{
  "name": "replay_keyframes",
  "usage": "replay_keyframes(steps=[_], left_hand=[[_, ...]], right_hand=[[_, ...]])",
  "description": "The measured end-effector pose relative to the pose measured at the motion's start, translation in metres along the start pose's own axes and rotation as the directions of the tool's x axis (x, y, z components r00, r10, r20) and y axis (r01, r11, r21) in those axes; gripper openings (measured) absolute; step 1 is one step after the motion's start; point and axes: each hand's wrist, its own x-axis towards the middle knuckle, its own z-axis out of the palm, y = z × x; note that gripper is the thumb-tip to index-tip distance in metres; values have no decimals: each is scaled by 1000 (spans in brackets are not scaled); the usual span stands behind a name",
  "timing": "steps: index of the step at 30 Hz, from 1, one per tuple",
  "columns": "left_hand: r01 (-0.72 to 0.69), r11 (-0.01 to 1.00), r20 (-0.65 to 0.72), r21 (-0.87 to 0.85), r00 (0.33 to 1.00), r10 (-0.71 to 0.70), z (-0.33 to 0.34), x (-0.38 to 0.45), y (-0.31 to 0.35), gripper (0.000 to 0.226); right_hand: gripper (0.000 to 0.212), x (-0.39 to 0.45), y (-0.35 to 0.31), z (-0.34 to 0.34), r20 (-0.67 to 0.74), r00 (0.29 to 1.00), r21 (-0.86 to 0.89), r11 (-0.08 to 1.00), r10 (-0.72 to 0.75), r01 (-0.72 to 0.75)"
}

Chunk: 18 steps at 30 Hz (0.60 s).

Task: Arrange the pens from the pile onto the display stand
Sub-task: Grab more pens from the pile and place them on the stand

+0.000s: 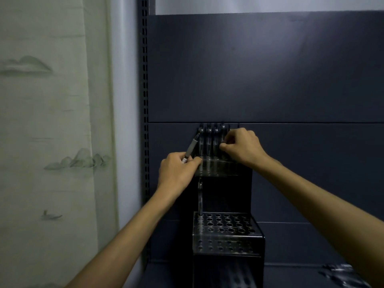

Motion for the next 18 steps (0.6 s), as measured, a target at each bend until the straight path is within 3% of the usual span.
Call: replay_keyframes(steps=[9,11,13,15,16,18], left_hand=[[50,998,27,39,998,-51,3,1,-3,39],[61,996,21,62,998,-62,2,0,-4,40],[58,993,10,101,998,-60,1,-1,-4,43],[31,986,9,162,999,-33,0,-1,-3,38],[12,981,14,192,1000,-15,0,-2,-1,34],[-36,971,28,235,999,31,0,-3,1,29]], right_hand=[[25,-8,4,3,32,998,-32,999,44,-43],[24,-7,3,-1,-44,999,-68,997,17,-20],[19,-12,-5,-9,-290,950,-75,993,-112,94],[14,-21,-27,-20,-465,810,-98,930,-358,355],[14,-25,-39,-25,-450,742,-144,860,-497,489],[17,-31,-58,-28,-236,660,-245,701,-713,670]])
